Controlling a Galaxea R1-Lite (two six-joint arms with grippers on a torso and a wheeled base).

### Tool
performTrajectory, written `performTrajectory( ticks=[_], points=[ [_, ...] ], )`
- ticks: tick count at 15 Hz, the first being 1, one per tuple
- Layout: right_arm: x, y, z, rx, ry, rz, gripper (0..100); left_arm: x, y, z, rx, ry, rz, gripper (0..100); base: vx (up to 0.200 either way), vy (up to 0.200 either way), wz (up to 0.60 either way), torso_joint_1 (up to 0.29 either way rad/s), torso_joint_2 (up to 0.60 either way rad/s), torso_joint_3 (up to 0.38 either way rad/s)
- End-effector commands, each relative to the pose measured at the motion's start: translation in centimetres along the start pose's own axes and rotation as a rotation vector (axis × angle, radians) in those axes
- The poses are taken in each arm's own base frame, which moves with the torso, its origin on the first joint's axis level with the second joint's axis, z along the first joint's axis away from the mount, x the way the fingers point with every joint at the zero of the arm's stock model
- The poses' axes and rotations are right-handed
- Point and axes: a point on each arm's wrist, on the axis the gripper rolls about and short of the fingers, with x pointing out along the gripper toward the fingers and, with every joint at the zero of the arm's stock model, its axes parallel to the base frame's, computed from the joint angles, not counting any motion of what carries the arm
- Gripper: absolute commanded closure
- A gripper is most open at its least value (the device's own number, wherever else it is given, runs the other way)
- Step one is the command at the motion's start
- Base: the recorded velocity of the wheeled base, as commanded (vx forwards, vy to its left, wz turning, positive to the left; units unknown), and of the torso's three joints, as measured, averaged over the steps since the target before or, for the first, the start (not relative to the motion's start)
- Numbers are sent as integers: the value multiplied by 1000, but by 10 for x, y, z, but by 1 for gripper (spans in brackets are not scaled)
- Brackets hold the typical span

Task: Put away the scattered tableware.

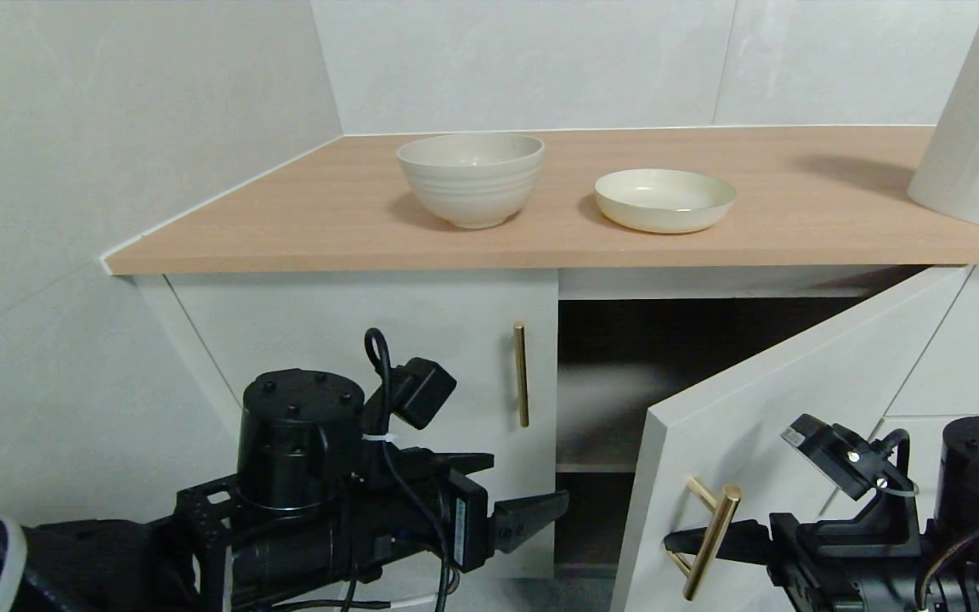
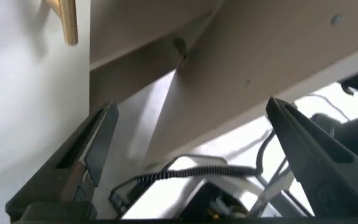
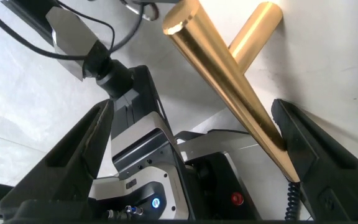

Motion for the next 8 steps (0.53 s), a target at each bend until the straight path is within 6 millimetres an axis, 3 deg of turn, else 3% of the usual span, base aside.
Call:
performTrajectory(
  ticks=[1, 3, 4, 8],
  points=[
    [1, -1, -1, 6, 5, -4, 0, 22, 2, -9, -44, 6, -4, 0, 0, 0, 0, 0, 0, 0],
    [1, -1, -2, -6, 8, -7, 0, 35, 6, -12, -52, -18, 5, 0, 0, 0, 0, 0, 0, 0],
    [1, -2, -2, -7, 10, -7, 0, 37, 4, -13, -50, -13, 1, 100, 0, 0, 0, 0, 0, 0],
    [1, -3, -3, -4, 13, -8, 0, 39, 0, -14, -43, -13, -11, 100, 0, 0, 0, 0, 0, 0]
  ],
)
